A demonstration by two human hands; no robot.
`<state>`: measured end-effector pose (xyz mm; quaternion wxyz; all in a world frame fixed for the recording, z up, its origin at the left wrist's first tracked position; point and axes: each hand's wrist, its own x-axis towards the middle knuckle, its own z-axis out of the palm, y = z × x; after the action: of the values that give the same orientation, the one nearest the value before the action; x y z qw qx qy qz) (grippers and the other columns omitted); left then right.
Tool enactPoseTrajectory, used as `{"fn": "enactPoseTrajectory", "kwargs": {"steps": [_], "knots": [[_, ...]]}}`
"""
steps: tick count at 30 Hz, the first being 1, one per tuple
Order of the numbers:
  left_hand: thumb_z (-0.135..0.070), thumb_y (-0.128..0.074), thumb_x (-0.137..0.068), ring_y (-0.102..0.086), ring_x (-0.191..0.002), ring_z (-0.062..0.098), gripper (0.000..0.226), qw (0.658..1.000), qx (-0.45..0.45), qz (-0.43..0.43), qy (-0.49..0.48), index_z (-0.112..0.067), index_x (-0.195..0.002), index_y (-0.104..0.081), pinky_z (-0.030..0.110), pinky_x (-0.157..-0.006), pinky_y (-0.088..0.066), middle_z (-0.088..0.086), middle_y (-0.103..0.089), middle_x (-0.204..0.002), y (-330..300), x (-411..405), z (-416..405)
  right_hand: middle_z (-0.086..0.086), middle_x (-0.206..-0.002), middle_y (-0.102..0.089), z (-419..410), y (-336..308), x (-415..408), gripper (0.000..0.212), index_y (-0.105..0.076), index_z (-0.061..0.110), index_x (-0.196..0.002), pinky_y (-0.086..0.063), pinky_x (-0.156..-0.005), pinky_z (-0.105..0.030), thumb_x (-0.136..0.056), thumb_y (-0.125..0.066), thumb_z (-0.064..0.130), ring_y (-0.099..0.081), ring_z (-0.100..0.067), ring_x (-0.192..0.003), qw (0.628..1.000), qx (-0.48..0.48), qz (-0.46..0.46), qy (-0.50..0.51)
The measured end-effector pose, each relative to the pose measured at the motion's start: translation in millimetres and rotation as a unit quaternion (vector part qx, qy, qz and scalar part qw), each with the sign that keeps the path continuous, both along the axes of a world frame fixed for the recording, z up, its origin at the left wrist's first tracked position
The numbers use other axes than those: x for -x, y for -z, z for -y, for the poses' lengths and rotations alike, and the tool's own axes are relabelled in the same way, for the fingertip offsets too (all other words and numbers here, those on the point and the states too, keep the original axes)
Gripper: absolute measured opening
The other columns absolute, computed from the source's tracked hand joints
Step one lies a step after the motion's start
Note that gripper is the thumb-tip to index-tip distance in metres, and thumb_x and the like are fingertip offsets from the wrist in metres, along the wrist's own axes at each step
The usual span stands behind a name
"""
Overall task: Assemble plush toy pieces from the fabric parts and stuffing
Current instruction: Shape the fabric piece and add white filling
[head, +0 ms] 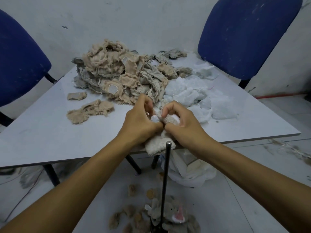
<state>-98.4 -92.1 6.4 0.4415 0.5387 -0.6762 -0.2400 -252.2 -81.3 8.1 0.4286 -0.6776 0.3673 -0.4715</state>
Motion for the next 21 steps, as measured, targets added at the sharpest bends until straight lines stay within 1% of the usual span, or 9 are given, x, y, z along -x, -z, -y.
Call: {"fn": "enactPoseTrajectory", "kwargs": {"steps": [4,6,9,11,13,15,17,19,21], "knots": [[-0.022,-0.059,-0.071,-0.050,-0.078,0.010,0.024,0.990,0.105,0.056,-0.081,-0.026,-0.093,-0.049,0.030,-0.062,-0.042,-0.006,-0.054,-0.091,2.2,6.8,-5.6,0.016,-0.065,-0.056,1.3,-2.1,-8.4,0.028,-0.053,0.022,-0.089,-0.035,-0.044,-0.018,-0.073,-0.051,-0.001,-0.043,-0.004,-0.049,0.998,-0.041,0.049,-0.022],[-0.022,-0.059,-0.077,-0.054,-0.086,0.015,0.032,0.984,0.099,0.104,-0.103,-0.032,-0.107,-0.053,0.035,-0.069,-0.047,-0.004,-0.054,-0.102,3.8,7.2,-3.0,0.013,-0.066,-0.056,2.5,-1.2,-7.5,0.031,-0.053,0.021,-0.093,-0.035,-0.044,-0.019,-0.076,-0.052,-0.004,-0.043,-0.006,-0.048,0.996,-0.064,0.052,-0.022],[-0.024,-0.056,-0.083,-0.052,-0.095,0.017,0.048,0.990,0.000,0.136,-0.023,-0.041,-0.128,-0.053,0.035,-0.083,-0.047,-0.007,-0.047,-0.106,3.4,1.5,7.5,0.004,-0.092,-0.063,4.0,1.4,-5.9,0.037,-0.053,0.018,-0.102,-0.044,-0.055,-0.019,-0.080,-0.053,-0.011,-0.056,-0.007,-0.064,0.999,-0.046,0.018,0.000],[-0.029,-0.053,-0.077,-0.047,-0.104,0.015,0.051,0.993,-0.086,0.062,0.051,-0.044,-0.126,-0.054,0.030,-0.091,-0.042,-0.007,-0.040,-0.105,-2.7,-2.0,11.7,0.001,-0.101,-0.063,6.3,0.9,-5.0,0.040,-0.055,0.019,-0.105,-0.048,-0.063,-0.018,-0.079,-0.056,-0.011,-0.060,-0.006,-0.076,0.999,-0.033,0.008,0.014],[-0.029,-0.052,-0.067,-0.042,-0.118,0.017,0.055,0.986,-0.133,0.026,0.094,-0.041,-0.120,-0.057,0.032,-0.098,-0.039,0.000,-0.042,-0.119,-8.0,-6.5,16.3,-0.002,-0.101,-0.062,9.1,-1.8,-3.1,0.041,-0.056,0.016,-0.104,-0.045,-0.065,-0.016,-0.077,-0.057,-0.014,-0.059,-0.004,-0.079,1.000,-0.010,-0.002,0.019],[-0.020,-0.056,-0.069,-0.051,-0.112,0.020,0.048,0.976,-0.153,0.019,0.153,-0.038,-0.114,-0.054,0.046,-0.094,-0.048,0.008,-0.050,-0.123,-10.4,-12.7,18.3,-0.007,-0.104,-0.063,11.3,-3.5,-2.1,0.042,-0.057,0.015,-0.103,-0.043,-0.064,-0.016,-0.075,-0.055,-0.017,-0.058,-0.004,-0.077,1.000,-0.001,-0.006,0.015],[-0.007,-0.060,-0.077,-0.062,-0.093,0.023,0.044,0.973,-0.137,-0.001,0.184,-0.033,-0.111,-0.050,0.054,-0.083,-0.051,0.010,-0.062,-0.112,-8.2,-18.6,19.2,-0.008,-0.100,-0.064,11.0,-4.8,-3.5,0.043,-0.057,0.017,-0.100,-0.041,-0.055,-0.015,-0.075,-0.053,-0.018,-0.056,-0.001,-0.063,1.000,-0.005,0.005,0.009],[-0.010,-0.064,-0.077,-0.064,-0.082,0.023,0.040,0.988,-0.078,-0.009,0.130,-0.033,-0.105,-0.048,0.053,-0.073,-0.056,0.004,-0.066,-0.100,-6.0,-17.9,17.5,-0.001,-0.093,-0.063,9.5,-5.3,-6.6,0.046,-0.058,0.019,-0.096,-0.039,-0.050,-0.014,-0.073,-0.050,-0.020,-0.053,0.002,-0.055,1.000,-0.011,0.020,0.001],[-0.024,-0.060,-0.075,-0.061,-0.073,0.018,0.034,0.999,-0.003,0.020,0.042,-0.037,-0.103,-0.046,0.043,-0.061,-0.052,-0.002,-0.064,-0.089,-2.5,-9.8,14.6,0.006,-0.092,-0.062,9.3,-4.4,-10.9,0.048,-0.058,0.020,-0.094,-0.040,-0.052,-0.015,-0.071,-0.047,-0.020,-0.054,0.003,-0.060,0.999,-0.015,0.033,0.000]]}}
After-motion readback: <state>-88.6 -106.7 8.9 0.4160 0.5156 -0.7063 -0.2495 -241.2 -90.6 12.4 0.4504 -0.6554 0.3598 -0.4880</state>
